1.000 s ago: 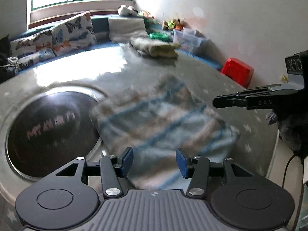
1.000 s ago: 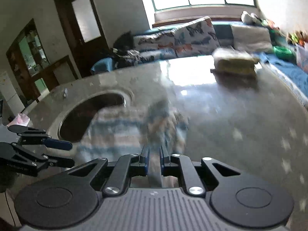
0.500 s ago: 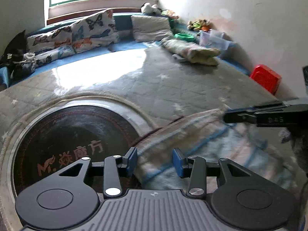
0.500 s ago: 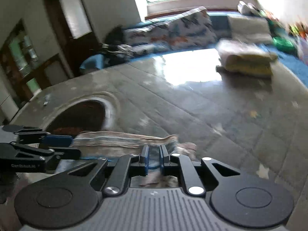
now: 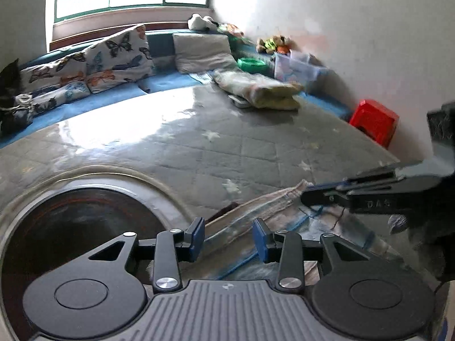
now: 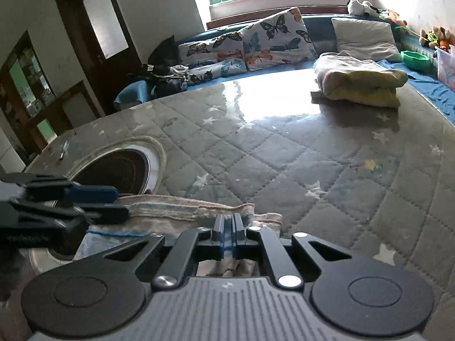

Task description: Fold clothes

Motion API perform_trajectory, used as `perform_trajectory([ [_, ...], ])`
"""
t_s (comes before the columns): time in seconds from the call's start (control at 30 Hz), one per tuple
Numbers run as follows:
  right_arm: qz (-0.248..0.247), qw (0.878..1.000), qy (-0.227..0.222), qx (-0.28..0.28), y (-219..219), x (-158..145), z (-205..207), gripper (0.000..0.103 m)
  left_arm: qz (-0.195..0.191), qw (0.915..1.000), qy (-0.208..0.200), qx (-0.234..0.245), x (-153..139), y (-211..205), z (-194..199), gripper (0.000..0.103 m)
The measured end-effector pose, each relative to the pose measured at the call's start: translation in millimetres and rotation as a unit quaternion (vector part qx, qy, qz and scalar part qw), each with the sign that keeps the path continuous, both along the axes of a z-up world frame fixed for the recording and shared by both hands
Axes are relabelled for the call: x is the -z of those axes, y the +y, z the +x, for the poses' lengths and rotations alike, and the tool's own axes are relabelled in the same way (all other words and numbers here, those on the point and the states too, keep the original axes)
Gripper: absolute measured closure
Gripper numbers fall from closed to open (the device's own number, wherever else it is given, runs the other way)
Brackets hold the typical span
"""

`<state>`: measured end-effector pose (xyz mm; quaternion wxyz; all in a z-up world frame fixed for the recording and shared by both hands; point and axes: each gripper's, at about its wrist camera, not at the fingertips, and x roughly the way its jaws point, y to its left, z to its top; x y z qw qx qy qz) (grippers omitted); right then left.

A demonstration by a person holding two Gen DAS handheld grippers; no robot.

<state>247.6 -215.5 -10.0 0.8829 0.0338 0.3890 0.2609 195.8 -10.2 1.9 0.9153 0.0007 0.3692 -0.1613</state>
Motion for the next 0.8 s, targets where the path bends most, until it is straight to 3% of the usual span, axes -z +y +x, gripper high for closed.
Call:
perform_trajectory([
  [0.2, -0.004, 1.0, -0.015, -0.016, -1, -12, -9, 0.098, 0.017, 0.9997, 0.009, 0.016, 14, -15, 16, 0.064],
  [0.37, -0.011, 1.0, 0.0, -0.004, -2, -3, -7, 0.098, 0.011, 0.9999, 0.009, 0.008, 10, -10, 14, 0.062],
  [0.5, -0.007, 1.0, -0.011, -0.004, -9, -14, -21, 0.086, 0.011, 0.9999, 0.002, 0.003, -1, -2, -5, 0.064],
  [0.77, -0.013, 1.0, -0.002, 0.018, -34, -14, -58, 0.072, -0.002, 0.9996, 0.016, -0.023, -3, 15, -54, 0.059],
  [0.8, -0.01, 1.0, 0.001, 0.022, -37, -14, -62, 0.065, -0.003, 0.9995, 0.017, -0.028, -3, 17, -58, 0.057],
])
